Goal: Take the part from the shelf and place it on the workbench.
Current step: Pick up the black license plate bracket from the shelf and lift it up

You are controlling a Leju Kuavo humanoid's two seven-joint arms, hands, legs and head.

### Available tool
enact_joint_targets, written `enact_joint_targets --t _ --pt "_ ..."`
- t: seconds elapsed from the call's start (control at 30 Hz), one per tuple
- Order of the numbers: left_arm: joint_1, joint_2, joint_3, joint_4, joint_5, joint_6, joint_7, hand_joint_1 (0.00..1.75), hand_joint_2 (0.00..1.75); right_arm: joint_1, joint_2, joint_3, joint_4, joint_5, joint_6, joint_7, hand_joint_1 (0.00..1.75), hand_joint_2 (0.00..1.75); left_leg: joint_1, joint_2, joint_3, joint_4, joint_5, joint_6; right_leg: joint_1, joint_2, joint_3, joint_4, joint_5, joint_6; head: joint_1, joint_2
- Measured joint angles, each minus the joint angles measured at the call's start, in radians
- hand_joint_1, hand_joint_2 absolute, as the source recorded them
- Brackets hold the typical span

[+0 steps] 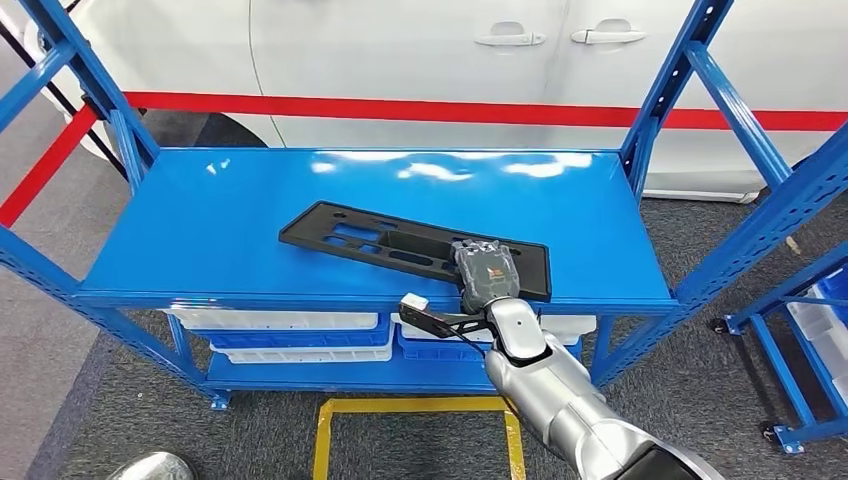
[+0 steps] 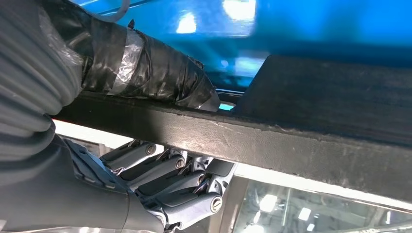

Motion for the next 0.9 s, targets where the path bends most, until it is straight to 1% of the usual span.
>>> enact_joint_targets --t 0.07,0.1,0.13,0.17,0.2,0.23,0.27,0.3,0.33,0.37,0.4,0.43,0.47,0.53,0.57,0.6,0.63,0.67,0.73,0.77,0.8,0.83,0.87,0.9 --pt "0.001 0.0 0.0 0.0 0.002 -0.006 -0.016 0.0 1.75 0.001 -0.001 -0.001 0.0 -0.001 -0.001 0.0 1.75 1.75 0.003 0.002 0.002 -0.007 0.007 0.012 0.0 0.001 0.001 0.0 0.0 0.012 0.0 0.0" --pt "0.001 0.0 -0.001 0.0 0.004 -0.011 -0.032 0.0 1.75 0.002 -0.003 -0.001 0.0 -0.001 -0.002 0.0 1.75 1.75 0.005 0.003 0.003 -0.012 0.011 0.019 -0.001 0.001 -0.004 0.012 -0.011 0.017 0.001 0.0" --pt "0.0 0.0 -0.001 0.0 0.006 -0.017 -0.052 0.0 1.75 0.003 -0.005 -0.002 0.001 -0.002 -0.004 0.0 1.75 1.75 0.007 0.005 0.003 -0.017 0.016 0.026 -0.001 0.001 -0.018 0.044 -0.033 0.021 0.001 0.0" --pt "-0.001 -0.001 -0.002 0.0 0.008 -0.021 -0.069 0.0 1.75 0.006 -0.007 -0.003 0.001 -0.003 -0.005 -0.001 1.75 1.75 0.008 0.007 0.002 -0.019 0.018 0.031 -0.003 0.001 -0.044 0.1 -0.066 0.023 0.002 0.0" --pt "-0.001 -0.001 -0.002 0.0 0.009 -0.025 -0.081 0.0 1.75 0.008 -0.009 -0.003 0.001 -0.003 -0.006 -0.002 1.75 1.75 0.007 0.008 -0.001 -0.019 0.019 0.034 -0.003 0.001 -0.077 0.169 -0.102 0.025 0.003 0.0" --pt "-0.001 -0.001 -0.002 0.0 0.01 -0.027 -0.089 0.0 1.75 0.011 -0.011 -0.004 0.002 -0.003 -0.007 -0.002 1.75 1.75 0.007 0.008 -0.003 -0.018 0.02 0.034 -0.004 0.001 -0.109 0.235 -0.128 0.026 0.003 0.0" --pt "0.0 0.0 -0.003 0.0 0.01 -0.027 -0.095 0.0 1.75 0.014 -0.013 -0.004 0.002 -0.003 -0.007 -0.002 1.75 1.75 0.006 0.009 -0.004 -0.017 0.02 0.035 -0.004 0.001 -0.13 0.277 -0.138 0.028 0.003 0.0" --pt "0.0 0.0 -0.004 0.0 0.009 -0.024 -0.1 0.0 1.75 0.015 -0.014 -0.004 0.002 -0.003 -0.008 -0.002 1.75 1.75 0.006 0.009 -0.004 -0.015 0.019 0.034 -0.005 0.001 -0.131 0.279 -0.126 0.028 0.003 0.0" --pt "0.001 0.0 -0.005 0.0 0.007 -0.019 -0.104 0.0 1.75 0.016 -0.016 -0.004 0.002 -0.003 -0.009 -0.002 1.75 1.75 0.006 0.009 -0.004 -0.013 0.018 0.033 -0.006 0.001 -0.113 0.242 -0.097 0.027 0.003 0.0" --pt "0.0 -0.001 -0.007 0.0 0.003 -0.008 -0.105 0.0 1.75 0.017 -0.017 -0.004 0.002 -0.002 -0.01 -0.002 1.75 1.75 0.006 0.008 -0.003 -0.01 0.016 0.032 -0.007 0.0 -0.078 0.174 -0.06 0.025 0.003 0.0" --pt "0.0 -0.001 -0.01 0.0 -0.003 0.006 -0.103 0.0 1.75 0.016 -0.017 -0.005 0.002 -0.001 -0.013 -0.001 1.75 1.75 0.004 0.007 -0.002 -0.007 0.013 0.028 -0.006 0.0 -0.044 0.103 -0.032 0.021 0.003 0.0" --pt "0.0 -0.001 -0.013 0.0 -0.006 0.02 -0.098 0.0 1.75 0.016 -0.018 -0.006 0.002 0.001 -0.015 -0.001 1.75 1.75 0.003 0.006 -0.003 -0.003 0.01 0.024 -0.004 0.001 -0.017 0.047 -0.014 0.018 0.003 0.0" --pt "-0.001 -0.002 -0.015 0.0 -0.007 0.031 -0.092 0.0 1.75 0.017 -0.018 -0.006 0.003 0.003 -0.018 0.0 1.75 1.75 0.001 0.006 -0.003 -0.001 0.008 0.019 -0.002 0.001 -0.003 0.015 -0.007 0.014 0.002 0.0" --pt "-0.004 -0.002 -0.018 0.0 0.002 0.035 -0.081 0.0 1.75 0.017 -0.018 -0.007 0.003 0.006 -0.023 0.0 1.75 1.75 0.001 0.005 -0.003 -0.002 0.008 0.006 0.002 0.002 0.001 0.003 -0.007 0.005 0.002 0.0" --pt "-0.005 -0.002 -0.018 0.0 0.006 0.033 -0.076 0.0 1.75 0.017 -0.018 -0.007 0.003 0.007 -0.023 -0.001 1.75 1.75 0.003 0.005 -0.002 -0.002 0.007 0.0 0.0 0.001 0.003 0.0 -0.005 -0.001 0.002 0.0" --pt "-0.005 -0.002 -0.018 0.0 0.009 0.03 -0.071 0.0 1.75 0.016 -0.018 -0.007 0.003 0.008 -0.024 -0.001 1.75 1.75 0.005 0.005 -0.005 0.006 0.0 -0.005 -0.001 -0.001 0.005 -0.005 -0.002 -0.008 0.002 0.0" --pt "-0.006 -0.001 -0.018 0.0 0.011 0.03 -0.066 0.0 1.75 0.016 -0.017 -0.007 0.003 0.009 -0.024 -0.001 1.75 1.75 0.006 0.004 -0.015 0.029 -0.017 -0.01 -0.004 -0.002 0.007 -0.009 0.002 -0.014 0.002 0.0" --pt "-0.006 -0.001 -0.018 0.0 0.011 0.031 -0.062 0.0 1.75 0.016 -0.016 -0.007 0.003 0.01 -0.024 -0.001 1.75 1.75 0.008 0.004 -0.036 0.075 -0.046 -0.015 -0.007 -0.004 0.007 -0.012 0.005 -0.019 0.002 0.0" --pt "-0.004 -0.001 -0.018 0.0 0.011 0.034 -0.056 0.0 1.75 0.017 -0.015 -0.007 0.003 0.012 -0.025 0.0 1.75 1.75 0.01 0.005 -0.099 0.208 -0.113 -0.022 -0.006 -0.006 0.002 -0.013 0.007 -0.022 0.002 0.0" --pt "-0.002 -0.001 -0.018 0.0 0.011 0.035 -0.054 0.0 1.75 0.018 -0.015 -0.007 0.003 0.013 -0.025 0.001 1.75 1.75 0.011 0.005 -0.124 0.262 -0.131 -0.025 -0.006 -0.007 0.0 -0.012 0.007 -0.023 0.002 0.0" --pt "0.0 -0.001 -0.018 0.0 0.011 0.036 -0.053 0.0 1.75 0.019 -0.015 -0.007 0.003 0.013 -0.025 0.002 1.75 1.75 0.012 0.005 -0.132 0.281 -0.129 -0.026 -0.006 -0.006 0.0 -0.012 0.007 -0.022 0.002 0.0" --pt "0.001 -0.001 -0.018 0.0 0.011 0.037 -0.052 0.0 1.75 0.019 -0.015 -0.007 0.004 0.014 -0.025 0.002 1.75 1.75 0.012 0.005 -0.119 0.258 -0.107 -0.026 -0.006 -0.006 0.001 -0.011 0.007 -0.022 0.001 0.0" --pt "0.001 -0.001 -0.018 0.0 0.011 0.037 -0.052 0.0 1.75 0.019 -0.015 -0.007 0.004 0.014 -0.025 0.002 1.75 1.75 0.013 0.005 -0.087 0.197 -0.071 -0.025 -0.006 -0.005 0.002 -0.01 0.007 -0.02 0.001 0.0" --pt "0.001 0.0 -0.018 0.0 0.01 0.038 -0.052 0.0 1.75 0.019 -0.015 -0.008 0.004 0.014 -0.025 0.003 1.75 1.75 0.013 0.005 -0.047 0.12 -0.039 -0.022 -0.007 -0.005 0.004 -0.009 0.006 -0.018 0.001 0.0"
